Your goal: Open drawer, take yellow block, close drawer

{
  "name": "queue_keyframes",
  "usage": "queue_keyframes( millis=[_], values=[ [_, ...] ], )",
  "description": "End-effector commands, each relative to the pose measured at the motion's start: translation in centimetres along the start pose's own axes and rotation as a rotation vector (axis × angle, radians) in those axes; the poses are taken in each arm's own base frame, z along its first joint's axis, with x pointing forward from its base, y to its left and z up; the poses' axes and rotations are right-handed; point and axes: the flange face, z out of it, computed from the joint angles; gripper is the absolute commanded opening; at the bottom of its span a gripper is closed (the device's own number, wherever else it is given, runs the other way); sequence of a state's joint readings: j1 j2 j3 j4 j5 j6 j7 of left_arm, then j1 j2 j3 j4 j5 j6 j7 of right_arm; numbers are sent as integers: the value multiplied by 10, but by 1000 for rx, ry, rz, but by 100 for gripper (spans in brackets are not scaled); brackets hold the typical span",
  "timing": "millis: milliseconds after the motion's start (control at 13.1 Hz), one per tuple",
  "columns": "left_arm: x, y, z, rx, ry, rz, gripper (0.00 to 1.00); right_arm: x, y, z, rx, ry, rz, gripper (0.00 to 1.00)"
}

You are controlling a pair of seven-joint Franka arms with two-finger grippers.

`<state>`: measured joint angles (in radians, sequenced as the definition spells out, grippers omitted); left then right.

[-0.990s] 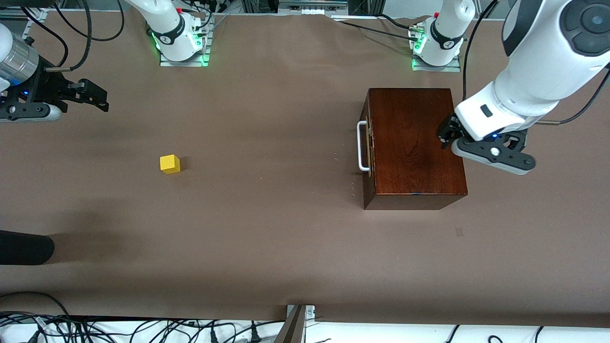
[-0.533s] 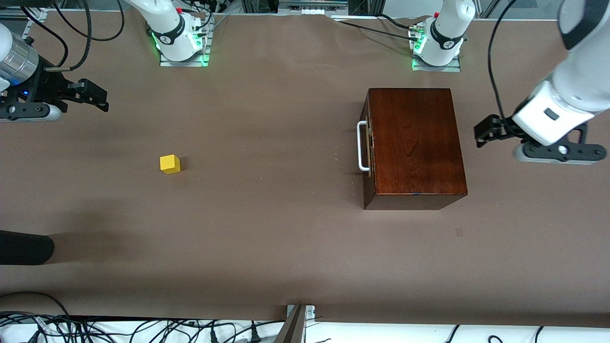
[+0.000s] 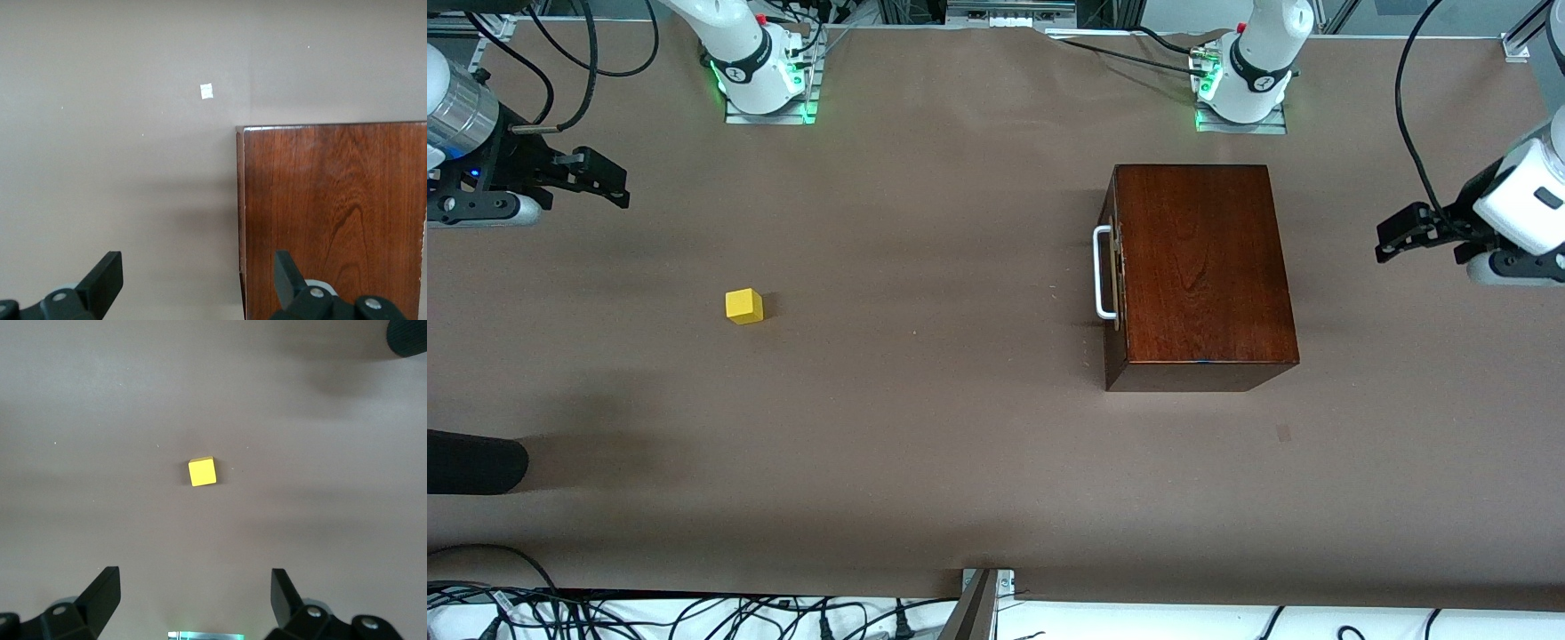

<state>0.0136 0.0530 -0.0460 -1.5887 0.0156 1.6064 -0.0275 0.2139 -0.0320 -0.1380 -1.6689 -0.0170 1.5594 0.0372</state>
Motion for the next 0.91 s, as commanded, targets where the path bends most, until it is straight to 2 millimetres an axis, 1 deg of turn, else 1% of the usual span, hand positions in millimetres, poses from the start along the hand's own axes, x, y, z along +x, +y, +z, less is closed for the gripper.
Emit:
queue_keyframes(
  millis=[0,304,533,837],
  values=[
    [-28,1,5,-16,12,5,100,1,1,-7,-11,-6,15,100],
    [-28,3,3,-13,7,17,100,1,1,-7,-11,-6,15,100],
    [-20,-1,5,-14,-20,19,100,1,1,-6,-11,-8,15,100],
    [-20,15,0,-13,-11,42,100,1,1,-7,-11,-6,15,100]
  ],
)
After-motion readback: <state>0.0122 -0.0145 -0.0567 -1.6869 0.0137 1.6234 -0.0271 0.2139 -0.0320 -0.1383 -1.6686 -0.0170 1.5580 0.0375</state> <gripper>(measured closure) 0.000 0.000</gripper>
